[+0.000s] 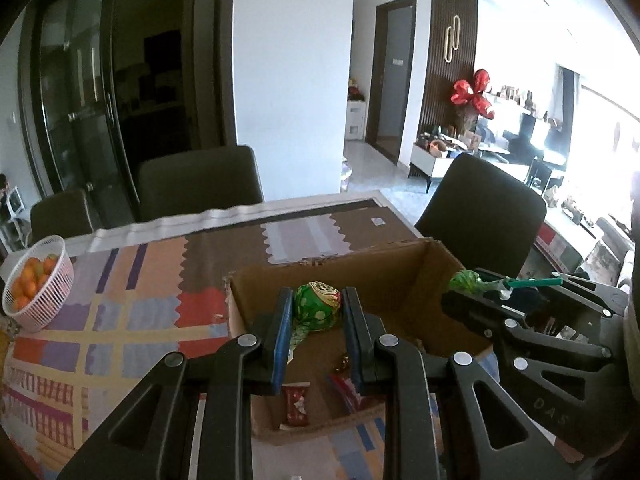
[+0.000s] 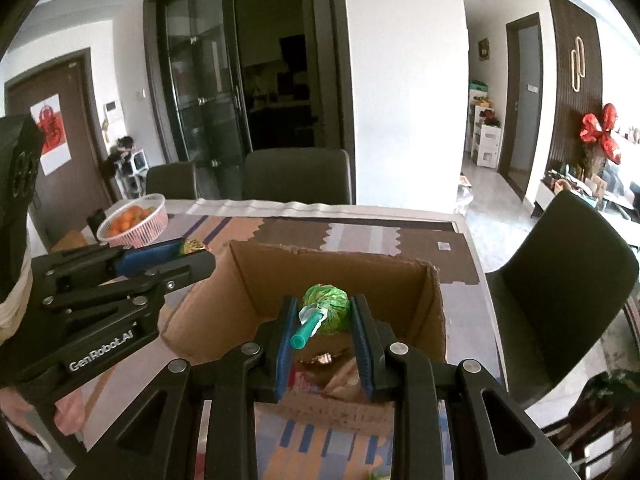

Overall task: Organize snacks
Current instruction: 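Open left tool over the box while right tool releases the lollipop inside, then move left tool to the red snack bag while right tool reaches the white biscuit pack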

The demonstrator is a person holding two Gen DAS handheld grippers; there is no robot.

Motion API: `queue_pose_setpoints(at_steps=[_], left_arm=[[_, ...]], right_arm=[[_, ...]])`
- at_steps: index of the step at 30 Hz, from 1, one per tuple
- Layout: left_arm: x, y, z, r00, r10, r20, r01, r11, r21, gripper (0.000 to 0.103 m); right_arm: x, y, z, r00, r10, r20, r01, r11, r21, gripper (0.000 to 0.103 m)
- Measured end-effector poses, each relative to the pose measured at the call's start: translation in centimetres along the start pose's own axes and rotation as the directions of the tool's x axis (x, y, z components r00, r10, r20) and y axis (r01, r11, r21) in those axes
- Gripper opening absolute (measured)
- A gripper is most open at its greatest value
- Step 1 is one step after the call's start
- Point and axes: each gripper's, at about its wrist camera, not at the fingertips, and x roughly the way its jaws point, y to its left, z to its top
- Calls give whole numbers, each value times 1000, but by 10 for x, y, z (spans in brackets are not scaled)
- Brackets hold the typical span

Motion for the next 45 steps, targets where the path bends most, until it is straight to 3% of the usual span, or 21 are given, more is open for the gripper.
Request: queue_pose_setpoints(at_steps=[4, 6, 8, 9, 10, 14, 22, 31, 34, 45], left_arm=[[16, -1, 1, 999, 12, -31, -11, 1000, 11, 26], [14, -2, 0, 999, 30, -23, -30, 999, 15, 46], [9, -1, -2, 999, 53, -3, -53, 998, 19, 51], [6, 0, -4, 998, 66, 1, -66, 998, 21, 51], [5, 2, -6, 997, 73, 2, -73, 997, 20, 51], [-10, 6, -16, 996, 87, 11, -87, 996, 9, 55], [-48, 2, -46, 989, 143, 35, -144, 989, 26, 58], [-73, -3, -76, 987, 158, 34, -158, 987, 13, 63], [-77, -5, -84, 980, 193, 40, -194, 980, 34, 66], [-58, -6, -124, 973, 220, -64, -218, 975, 43, 67]], right_arm=[[15, -4, 4, 1000, -5, -30, 5, 1000, -10, 28], [22, -6, 5, 999, -12, -41, 12, 1000, -8, 29], [26, -9, 5, 998, -29, -46, 29, 1000, -2, 41], [26, -11, 3, 998, -40, -50, 40, 999, 3, 52], [26, -12, 2, 998, -45, -48, 45, 999, 8, 55], [15, -14, -7, 997, -63, -44, 63, 998, 16, 56], [-19, -3, -26, 997, -81, -8, 81, 997, -5, 68], [-48, -1, -48, 987, -161, 13, 161, 987, -5, 74], [-55, -1, -57, 984, -178, 21, 178, 984, 9, 75], [-36, -24, -91, 961, -247, -124, 257, 963, 75, 76]])
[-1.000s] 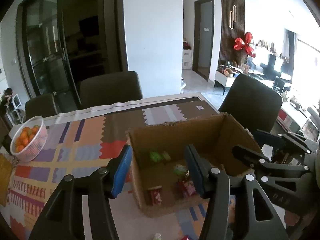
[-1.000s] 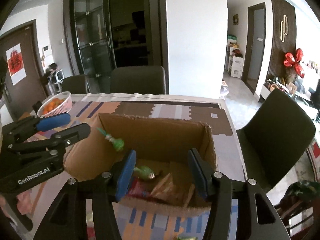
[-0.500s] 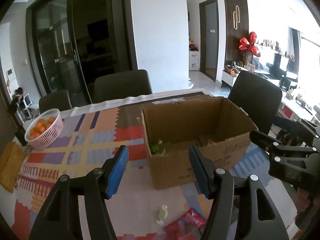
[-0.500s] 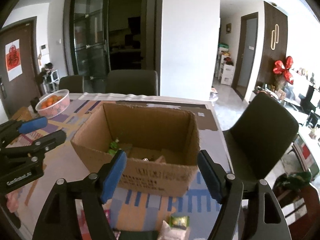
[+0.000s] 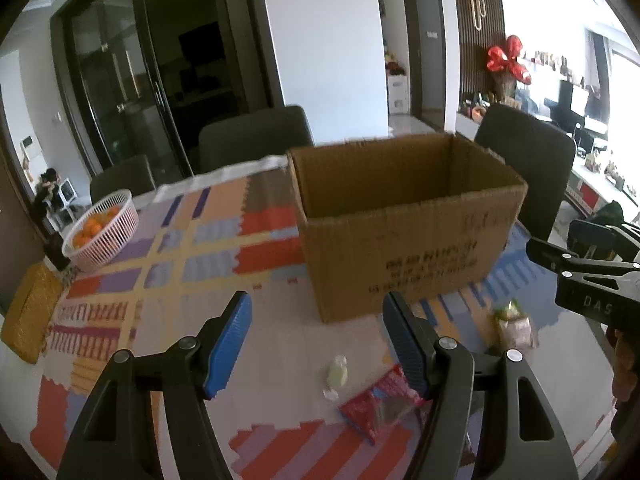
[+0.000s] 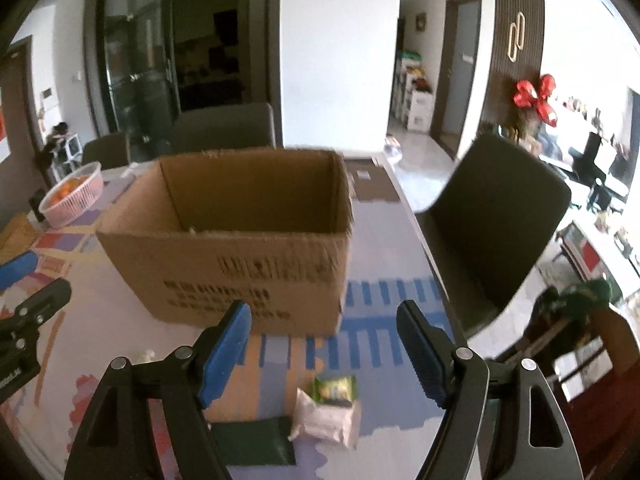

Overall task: Organize snacks
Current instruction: 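Move left tool to the red snack bag while right tool reaches the white biscuit pack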

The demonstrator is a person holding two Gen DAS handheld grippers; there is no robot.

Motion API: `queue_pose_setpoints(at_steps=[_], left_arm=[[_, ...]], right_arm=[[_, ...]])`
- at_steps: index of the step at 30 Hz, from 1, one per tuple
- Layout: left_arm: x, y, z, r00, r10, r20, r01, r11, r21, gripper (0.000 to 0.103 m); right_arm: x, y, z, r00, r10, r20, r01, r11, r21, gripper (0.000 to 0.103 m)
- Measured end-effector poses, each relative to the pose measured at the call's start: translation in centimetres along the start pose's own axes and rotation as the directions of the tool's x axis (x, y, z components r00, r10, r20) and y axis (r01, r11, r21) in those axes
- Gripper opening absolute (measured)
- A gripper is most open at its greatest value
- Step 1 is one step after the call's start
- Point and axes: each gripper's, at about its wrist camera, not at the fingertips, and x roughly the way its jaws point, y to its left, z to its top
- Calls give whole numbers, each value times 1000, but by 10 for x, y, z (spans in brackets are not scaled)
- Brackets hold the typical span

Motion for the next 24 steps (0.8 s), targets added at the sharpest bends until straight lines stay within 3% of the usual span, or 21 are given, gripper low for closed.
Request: queue_pose_setpoints(at_steps=[14, 24], left_arm=[[18, -20, -54, 987, -83, -135, 95, 992, 83, 70], [44, -37, -79, 950, -154, -272, 204, 965, 166, 70]], right_arm=[[12, 3, -55, 990, 16, -137, -19, 1000, -23, 76], [25, 4, -81, 976, 29, -216, -33, 999, -18, 76]])
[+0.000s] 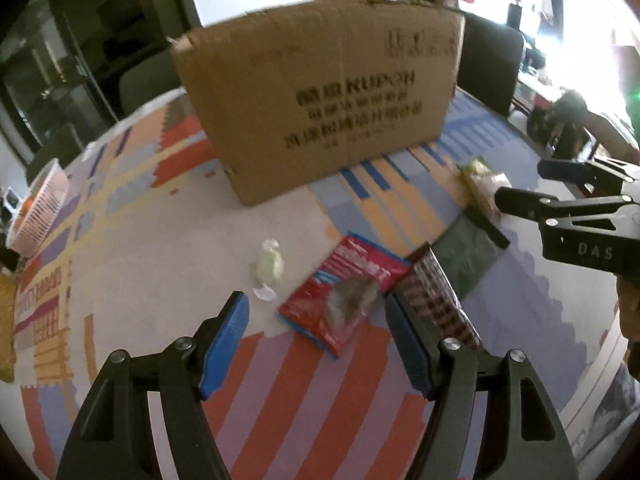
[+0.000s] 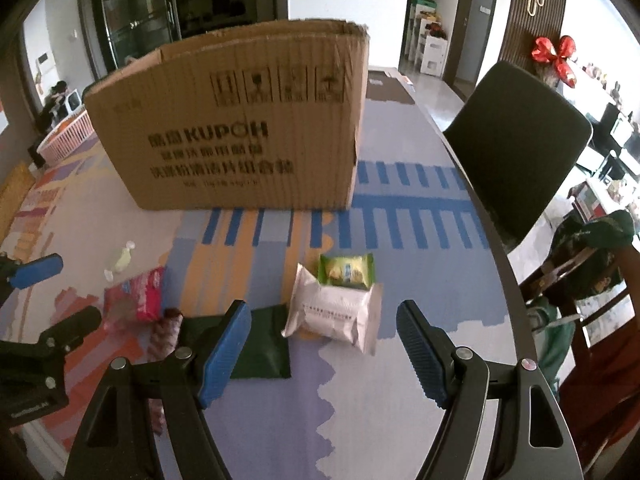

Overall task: Organize snacks
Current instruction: 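Move left tool to the red snack bag while right tool reaches the white biscuit pack, then close left tool on the red bag while right tool grips the white pack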

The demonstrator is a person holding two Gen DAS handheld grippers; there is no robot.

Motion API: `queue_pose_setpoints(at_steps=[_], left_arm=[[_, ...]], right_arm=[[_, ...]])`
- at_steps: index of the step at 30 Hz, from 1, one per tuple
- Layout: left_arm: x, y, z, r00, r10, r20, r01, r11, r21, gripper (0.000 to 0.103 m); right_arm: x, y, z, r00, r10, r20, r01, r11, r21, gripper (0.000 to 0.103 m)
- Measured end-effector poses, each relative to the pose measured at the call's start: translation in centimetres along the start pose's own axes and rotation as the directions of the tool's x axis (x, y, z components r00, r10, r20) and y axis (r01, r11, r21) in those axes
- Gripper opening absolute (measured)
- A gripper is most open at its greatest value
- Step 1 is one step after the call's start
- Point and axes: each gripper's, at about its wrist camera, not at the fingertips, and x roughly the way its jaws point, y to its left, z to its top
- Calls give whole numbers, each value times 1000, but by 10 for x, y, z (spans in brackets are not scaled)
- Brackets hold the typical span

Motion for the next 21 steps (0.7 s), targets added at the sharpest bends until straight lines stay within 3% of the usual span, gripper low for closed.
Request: queue_pose_setpoints(at_steps=[12, 21], left_arm=[[37, -3, 12, 996, -69, -47, 71, 997, 37, 70], [50, 2, 22, 992, -112, -52, 112, 994, -3, 70]], right_arm=[[24, -6, -2, 999, -14, -43, 15, 1000, 16, 76], [36, -15, 2, 998, -12, -57, 15, 999, 45, 76]])
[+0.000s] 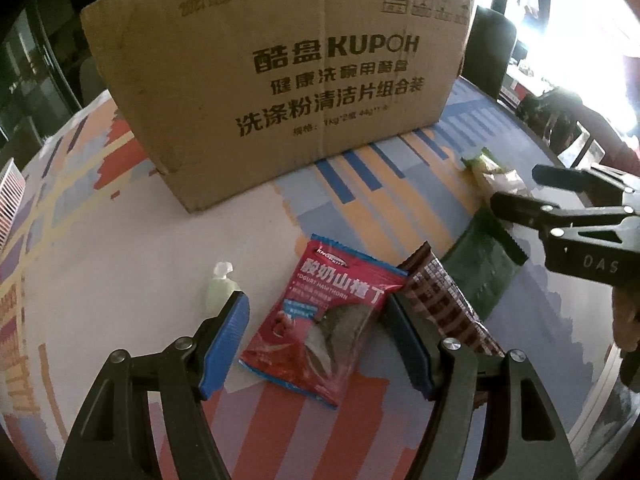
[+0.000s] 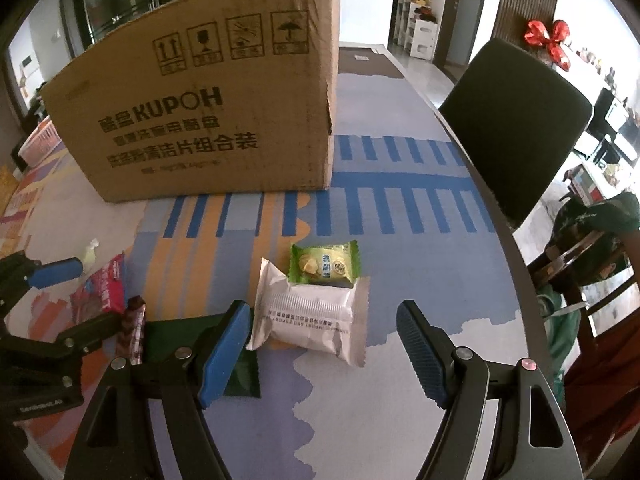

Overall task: Organize snacks
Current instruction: 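Close left tool on the red bag while right tool grips the white pack, then carry the red bag with left tool while right tool carries the white pack over the box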

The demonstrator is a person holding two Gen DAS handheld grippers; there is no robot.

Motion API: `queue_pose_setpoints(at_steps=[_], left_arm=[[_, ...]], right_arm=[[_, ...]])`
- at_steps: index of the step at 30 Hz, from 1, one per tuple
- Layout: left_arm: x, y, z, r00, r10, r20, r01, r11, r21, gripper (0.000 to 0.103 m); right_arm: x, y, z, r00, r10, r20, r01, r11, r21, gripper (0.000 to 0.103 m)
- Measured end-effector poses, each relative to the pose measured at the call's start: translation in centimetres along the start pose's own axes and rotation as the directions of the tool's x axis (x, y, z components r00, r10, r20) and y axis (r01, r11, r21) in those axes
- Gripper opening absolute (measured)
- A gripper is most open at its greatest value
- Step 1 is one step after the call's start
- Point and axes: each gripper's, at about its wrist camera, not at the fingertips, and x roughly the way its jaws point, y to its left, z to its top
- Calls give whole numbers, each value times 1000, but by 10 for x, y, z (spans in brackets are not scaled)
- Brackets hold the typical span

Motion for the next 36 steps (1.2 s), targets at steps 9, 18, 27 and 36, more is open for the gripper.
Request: queue_pose_setpoints(at_steps=[9, 18, 27, 36], left_arm=[[6, 7, 0, 999, -39, 2, 39, 998, -55, 61], [4, 5, -5, 999, -29, 15, 30, 997, -75, 42], [-18, 1, -8, 997, 9, 74, 1, 991, -137, 42], [-69, 2, 4, 979, 20, 201, 16, 985, -173, 42]], right_arm=[[12, 1, 3, 1000, 18, -12, -18, 1000, 13, 75], [6, 5, 0, 999, 35, 10, -34, 999, -26, 48], [-12, 7, -4, 998, 44, 53, -41, 998, -42, 47], [-48, 12, 2, 986, 105, 128, -98, 993, -60, 47]])
